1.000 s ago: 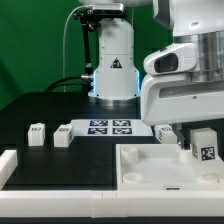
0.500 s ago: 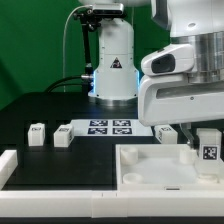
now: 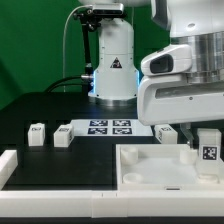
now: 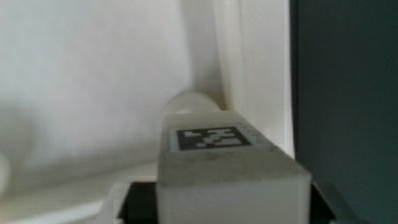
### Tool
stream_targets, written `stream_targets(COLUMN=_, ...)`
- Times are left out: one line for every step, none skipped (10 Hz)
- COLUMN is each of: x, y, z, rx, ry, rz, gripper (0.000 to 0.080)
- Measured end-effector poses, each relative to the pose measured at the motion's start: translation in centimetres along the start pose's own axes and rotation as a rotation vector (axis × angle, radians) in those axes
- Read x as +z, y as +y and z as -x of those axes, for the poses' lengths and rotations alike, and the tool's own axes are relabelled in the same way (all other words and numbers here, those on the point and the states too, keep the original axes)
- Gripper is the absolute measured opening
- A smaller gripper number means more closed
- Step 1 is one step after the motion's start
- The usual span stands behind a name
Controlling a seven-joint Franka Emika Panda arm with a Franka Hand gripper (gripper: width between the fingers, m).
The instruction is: Assemble one leg
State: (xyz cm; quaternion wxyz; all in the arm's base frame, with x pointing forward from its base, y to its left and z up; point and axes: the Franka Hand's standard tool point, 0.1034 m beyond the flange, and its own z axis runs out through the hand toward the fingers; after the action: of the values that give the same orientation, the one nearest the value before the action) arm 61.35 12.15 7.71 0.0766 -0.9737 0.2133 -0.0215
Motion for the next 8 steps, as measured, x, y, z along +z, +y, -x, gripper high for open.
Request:
stream_targets(x=0.03, y=-0.12, z=0.08, rx=0.143, ry=0.017, rz=-0.003, gripper=0.0298)
stream_targets(x=0.06, y=-0.25, z=0.17, rx=0.254, ry=0.027, rz=-0.003, gripper=0.0298)
stream_targets(x=0.05, y=-0.31, z=0.13, rx=0.391, ry=0.034, rz=-0.003, gripper=0.0298)
stream_targets(x=0.08, y=-0.31, z=0.04, rx=0.516, ry=0.032, rz=-0.012, gripper=0.0298)
stream_targets(x=0.08, y=-0.30, z=-0.13, rx=0.652, ry=0.026, rz=-0.022, gripper=0.0298)
stream_targets(x=0.07, y=-0.37, z=-0.15, rx=0.729, ry=0.025, rz=-0.025, gripper=0.0298)
stream_targets(x=0.09, y=-0.38, z=-0.14, rx=0.771, ry=0.022, rz=-0.028, gripper=0.0298)
stream_targets(x=0.09, y=-0.39, z=-0.13, rx=0.778, ry=0.021, rz=-0.029, gripper=0.0298)
